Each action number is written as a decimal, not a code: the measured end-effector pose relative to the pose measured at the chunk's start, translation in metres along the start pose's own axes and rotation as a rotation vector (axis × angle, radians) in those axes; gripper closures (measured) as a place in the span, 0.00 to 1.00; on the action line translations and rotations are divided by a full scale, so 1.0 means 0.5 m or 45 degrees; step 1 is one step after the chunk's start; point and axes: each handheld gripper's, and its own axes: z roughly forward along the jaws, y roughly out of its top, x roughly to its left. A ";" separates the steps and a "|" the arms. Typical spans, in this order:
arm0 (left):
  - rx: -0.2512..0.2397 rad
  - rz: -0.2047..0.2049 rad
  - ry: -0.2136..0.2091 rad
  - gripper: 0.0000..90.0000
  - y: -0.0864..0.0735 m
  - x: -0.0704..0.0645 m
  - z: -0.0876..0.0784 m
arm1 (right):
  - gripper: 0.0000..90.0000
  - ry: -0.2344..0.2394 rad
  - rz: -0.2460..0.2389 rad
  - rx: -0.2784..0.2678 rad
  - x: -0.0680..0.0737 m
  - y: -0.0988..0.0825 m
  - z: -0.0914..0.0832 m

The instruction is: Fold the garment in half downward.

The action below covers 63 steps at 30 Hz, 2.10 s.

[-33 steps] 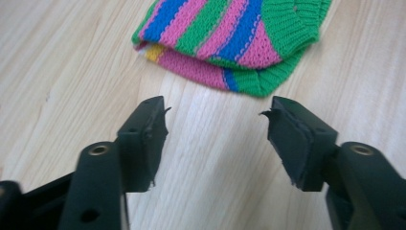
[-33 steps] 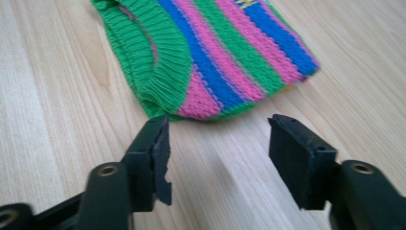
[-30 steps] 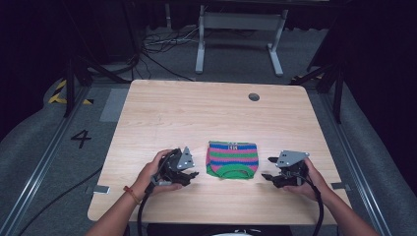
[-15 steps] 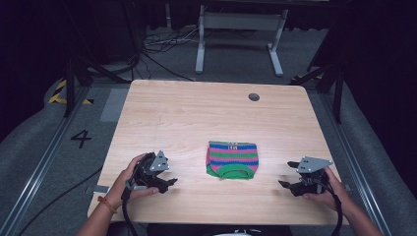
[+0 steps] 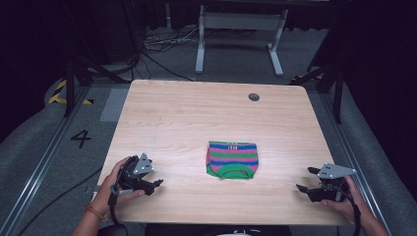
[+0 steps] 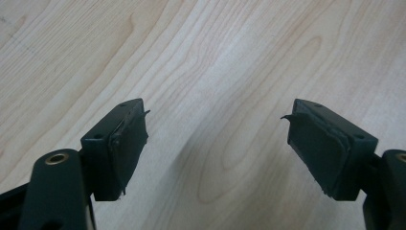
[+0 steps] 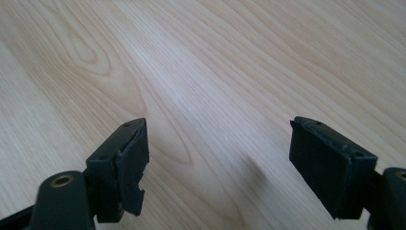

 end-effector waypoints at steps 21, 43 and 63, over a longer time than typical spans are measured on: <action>-0.079 -0.243 -0.039 0.17 -0.101 0.021 -0.015 | 0.19 0.037 0.219 -0.066 -0.018 -0.076 -0.021; -0.019 -0.348 0.050 0.00 -0.095 0.018 -0.007 | 0.17 0.025 0.230 -0.059 -0.020 -0.074 -0.019; -0.019 -0.348 0.050 0.00 -0.095 0.018 -0.007 | 0.15 0.028 0.225 -0.056 -0.019 -0.073 -0.017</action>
